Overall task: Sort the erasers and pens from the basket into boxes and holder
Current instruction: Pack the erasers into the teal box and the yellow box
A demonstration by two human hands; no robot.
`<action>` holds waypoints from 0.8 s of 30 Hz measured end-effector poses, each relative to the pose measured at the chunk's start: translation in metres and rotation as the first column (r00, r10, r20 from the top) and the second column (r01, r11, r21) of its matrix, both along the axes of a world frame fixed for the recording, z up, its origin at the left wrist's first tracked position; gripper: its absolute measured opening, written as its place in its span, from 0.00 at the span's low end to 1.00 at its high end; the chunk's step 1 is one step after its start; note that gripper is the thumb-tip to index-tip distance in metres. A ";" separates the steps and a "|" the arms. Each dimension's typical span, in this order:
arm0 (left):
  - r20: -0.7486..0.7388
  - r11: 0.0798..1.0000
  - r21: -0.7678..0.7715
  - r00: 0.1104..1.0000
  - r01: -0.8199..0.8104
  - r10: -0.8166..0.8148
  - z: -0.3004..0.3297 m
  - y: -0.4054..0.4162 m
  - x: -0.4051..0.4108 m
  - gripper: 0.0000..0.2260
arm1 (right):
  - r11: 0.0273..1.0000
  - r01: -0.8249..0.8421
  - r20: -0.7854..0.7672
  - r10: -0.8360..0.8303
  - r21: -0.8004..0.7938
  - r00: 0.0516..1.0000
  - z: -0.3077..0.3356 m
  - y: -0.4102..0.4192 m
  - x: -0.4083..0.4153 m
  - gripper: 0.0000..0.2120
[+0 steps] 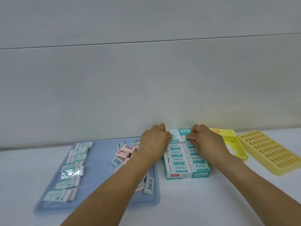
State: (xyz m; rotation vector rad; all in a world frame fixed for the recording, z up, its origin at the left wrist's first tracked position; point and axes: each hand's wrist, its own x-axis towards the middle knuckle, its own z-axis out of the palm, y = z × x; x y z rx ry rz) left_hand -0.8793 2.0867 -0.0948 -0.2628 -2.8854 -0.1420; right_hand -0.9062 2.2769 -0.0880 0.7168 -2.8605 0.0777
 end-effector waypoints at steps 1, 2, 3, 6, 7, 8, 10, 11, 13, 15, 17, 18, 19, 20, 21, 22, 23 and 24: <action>0.006 1.000 0.015 1.000 -0.022 0.022 0.001 0.001 0.001 0.14 | 1.000 0.011 0.006 -0.011 0.010 1.000 0.002 -0.001 0.000 0.13; 0.018 0.999 0.031 0.999 -0.041 0.040 0.003 0.003 0.003 0.14 | 0.999 0.023 0.012 -0.023 0.025 1.000 0.005 -0.003 0.000 0.14; 0.036 0.997 0.055 0.998 -0.051 0.049 0.005 0.004 0.006 0.14 | 0.998 0.034 0.011 -0.035 0.049 0.999 0.008 -0.005 0.001 0.14; 0.058 0.972 0.233 0.998 -0.039 0.027 0.016 -0.001 0.027 0.18 | 0.997 0.029 -0.039 -0.026 0.069 0.999 0.021 -0.017 0.008 0.14; 0.031 0.945 0.324 0.999 -0.032 0.023 0.020 -0.008 0.040 0.18 | 1.000 -0.001 -0.042 0.002 0.018 0.999 0.024 -0.025 0.013 0.13; -0.004 0.911 0.412 0.999 -0.031 0.035 0.023 -0.017 0.055 0.18 | 0.997 -0.054 -0.031 0.052 -0.064 0.998 0.027 -0.034 0.019 0.13; -0.050 0.855 0.515 0.994 -0.060 0.100 0.026 -0.045 0.087 0.14 | 0.952 -0.188 -0.005 0.192 -0.241 0.981 0.032 -0.059 0.031 0.11; -0.052 0.842 0.531 0.988 -0.095 0.144 0.027 -0.064 0.102 0.13 | 0.921 -0.250 0.015 0.267 -0.299 0.964 0.034 -0.073 0.037 0.10; -0.039 0.824 0.535 0.969 -0.185 0.242 0.026 -0.109 0.128 0.11 | 0.856 -0.353 0.065 0.405 -0.378 0.912 0.036 -0.105 0.048 0.09; -0.035 0.779 0.558 0.930 -0.285 0.366 0.025 -0.156 0.146 0.09 | 0.815 -0.429 0.112 0.504 -0.390 0.856 0.036 -0.142 0.056 0.09; -0.018 0.719 0.578 0.875 -0.386 0.485 0.025 -0.197 0.154 0.08 | 0.795 -0.482 0.138 0.559 -0.367 0.817 0.035 -0.182 0.061 0.09; 0.005 0.700 0.571 0.855 -0.428 0.519 0.025 -0.212 0.153 0.08 | 0.792 -0.498 0.152 0.574 -0.354 0.805 0.034 -0.202 0.061 0.10; 0.038 0.696 0.552 0.848 -0.459 0.529 0.022 -0.225 0.150 0.09 | 0.793 -0.507 0.168 0.581 -0.338 0.797 0.033 -0.222 0.060 0.11; 0.080 0.704 0.526 0.852 -0.477 0.518 0.019 -0.235 0.146 0.09 | 0.800 -0.507 0.186 0.578 -0.321 0.795 0.030 -0.242 0.057 0.11; 0.129 0.720 0.495 0.860 -0.487 0.494 0.016 -0.241 0.140 0.10 | 0.814 -0.496 0.206 0.564 -0.302 0.800 0.026 -0.259 0.054 0.12; 0.174 0.740 0.460 0.867 -0.490 0.466 0.013 -0.246 0.136 0.10 | 0.831 -0.478 0.226 0.542 -0.283 0.809 0.021 -0.274 0.050 0.13; 0.212 0.761 0.425 0.872 -0.489 0.442 0.010 -0.249 0.131 0.11 | 0.848 -0.459 0.241 0.519 -0.264 0.820 0.016 -0.286 0.047 0.14; 0.240 0.780 0.392 0.873 -0.487 0.424 0.008 -0.251 0.127 0.12 | 0.861 -0.445 0.248 0.500 -0.248 0.829 0.010 -0.296 0.044 0.14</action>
